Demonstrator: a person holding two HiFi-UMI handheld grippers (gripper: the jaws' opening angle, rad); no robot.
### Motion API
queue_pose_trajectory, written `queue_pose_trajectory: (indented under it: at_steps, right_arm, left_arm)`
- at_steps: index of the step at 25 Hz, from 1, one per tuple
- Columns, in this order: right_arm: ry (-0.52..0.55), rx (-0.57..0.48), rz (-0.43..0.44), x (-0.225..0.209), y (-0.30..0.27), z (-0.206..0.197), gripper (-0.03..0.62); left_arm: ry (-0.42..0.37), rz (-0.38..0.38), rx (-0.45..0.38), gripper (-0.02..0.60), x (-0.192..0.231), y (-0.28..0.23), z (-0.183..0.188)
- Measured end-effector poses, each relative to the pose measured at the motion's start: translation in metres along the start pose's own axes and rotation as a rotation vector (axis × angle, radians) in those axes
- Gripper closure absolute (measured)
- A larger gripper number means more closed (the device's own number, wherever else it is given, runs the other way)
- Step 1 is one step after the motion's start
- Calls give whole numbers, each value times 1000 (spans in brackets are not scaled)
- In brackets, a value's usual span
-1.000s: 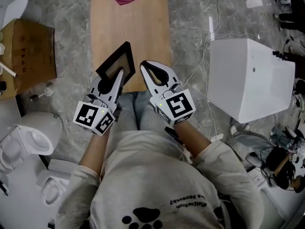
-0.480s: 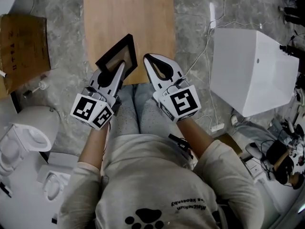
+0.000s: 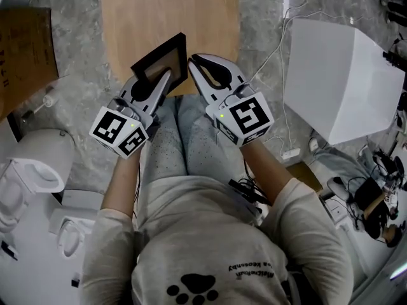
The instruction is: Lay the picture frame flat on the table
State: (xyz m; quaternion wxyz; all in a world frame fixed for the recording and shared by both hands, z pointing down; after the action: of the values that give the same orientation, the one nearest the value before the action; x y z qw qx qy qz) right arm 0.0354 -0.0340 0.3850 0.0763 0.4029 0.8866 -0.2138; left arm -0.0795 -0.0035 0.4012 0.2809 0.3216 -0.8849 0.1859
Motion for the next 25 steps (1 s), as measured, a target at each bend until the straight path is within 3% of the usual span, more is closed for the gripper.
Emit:
queue_pose_trajectory:
  at_steps: [6, 25]
  right_arm:
    - [-64, 39, -18, -8, 0, -24, 498]
    - [-143, 136, -10, -21, -15, -82, 495]
  left_arm:
    - [20, -32, 29, 565, 4, -7, -24]
    - [50, -107, 91, 565, 32, -20, -59]
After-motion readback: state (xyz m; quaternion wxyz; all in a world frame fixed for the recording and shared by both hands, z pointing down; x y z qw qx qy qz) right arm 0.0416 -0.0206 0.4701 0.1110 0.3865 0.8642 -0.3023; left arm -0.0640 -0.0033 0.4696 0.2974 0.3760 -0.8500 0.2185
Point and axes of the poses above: the fingertips, and each gripper's own axes: y backward along the fingers, x to its left, z out of its top, the point moved 5 cm from there along y, backward along the fingers, and after that the axes turned 10 degrees about -x, right-handed, at the moved point
